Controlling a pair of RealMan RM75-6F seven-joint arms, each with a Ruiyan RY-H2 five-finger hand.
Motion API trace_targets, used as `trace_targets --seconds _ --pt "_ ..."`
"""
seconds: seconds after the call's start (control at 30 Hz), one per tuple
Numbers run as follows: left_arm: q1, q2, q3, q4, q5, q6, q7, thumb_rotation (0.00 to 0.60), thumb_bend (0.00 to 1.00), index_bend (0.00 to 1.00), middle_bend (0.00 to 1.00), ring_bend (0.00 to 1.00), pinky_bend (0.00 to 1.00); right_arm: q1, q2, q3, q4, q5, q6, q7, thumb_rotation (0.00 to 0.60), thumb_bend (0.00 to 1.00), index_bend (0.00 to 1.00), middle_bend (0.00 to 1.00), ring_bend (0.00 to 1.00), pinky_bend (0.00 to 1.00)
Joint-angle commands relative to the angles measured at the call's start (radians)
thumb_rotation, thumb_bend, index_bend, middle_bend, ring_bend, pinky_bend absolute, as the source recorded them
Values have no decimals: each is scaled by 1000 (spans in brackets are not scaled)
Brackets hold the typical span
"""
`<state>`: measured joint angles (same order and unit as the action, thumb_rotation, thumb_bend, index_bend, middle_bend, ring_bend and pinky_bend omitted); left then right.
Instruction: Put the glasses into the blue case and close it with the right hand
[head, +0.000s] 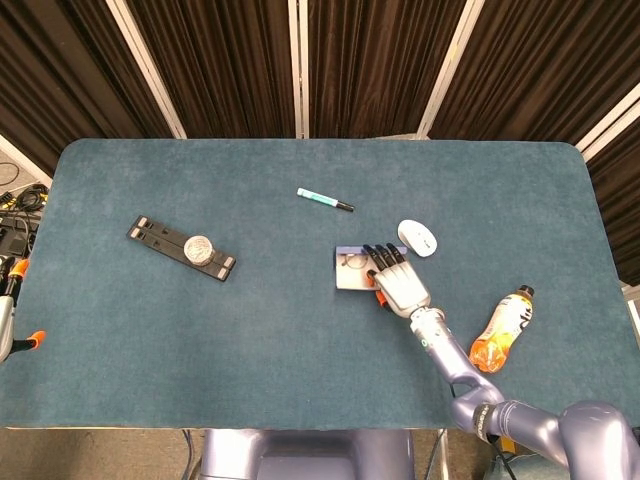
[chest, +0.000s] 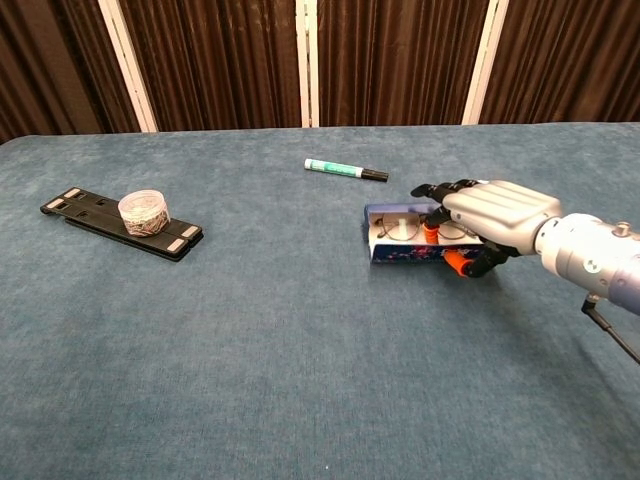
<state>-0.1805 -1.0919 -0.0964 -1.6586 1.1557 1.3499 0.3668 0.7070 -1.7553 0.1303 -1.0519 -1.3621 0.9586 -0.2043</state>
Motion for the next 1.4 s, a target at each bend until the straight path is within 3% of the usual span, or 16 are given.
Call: trace_targets --seconds 0.03,0.23,0.47,0.67,1.1,1.4 --pt "0 0 0 -1 1 1 0 600 0 0 0 0 0 -10 20 -13 -23 -22 17 28 600 481 590 15 0 0" --pt "2 3 3 -8 10 6 -2 600 0 0 0 0 0 -31 81 -58 -89 -86 56 52 600 481 642 30 0 0" --pt "5 8 9 -18 23 11 -3 600 0 0 0 0 0 -39 215 -129 -230 -186 71 76 600 486 656 18 0 0" --pt "6 9 12 -21 26 8 -5 600 0 0 0 0 0 -23 280 -139 -316 -219 59 41 600 488 656 15 0 0" --pt "-2 3 8 -4 7 -12 -2 600 0 0 0 0 0 54 224 -85 -300 -156 -70 -57 600 503 653 15 0 0" --pt "-5 0 8 -1 1 -15 3 600 0 0 0 0 0 57 205 -85 -276 -140 -75 -60 600 501 625 15 0 0"
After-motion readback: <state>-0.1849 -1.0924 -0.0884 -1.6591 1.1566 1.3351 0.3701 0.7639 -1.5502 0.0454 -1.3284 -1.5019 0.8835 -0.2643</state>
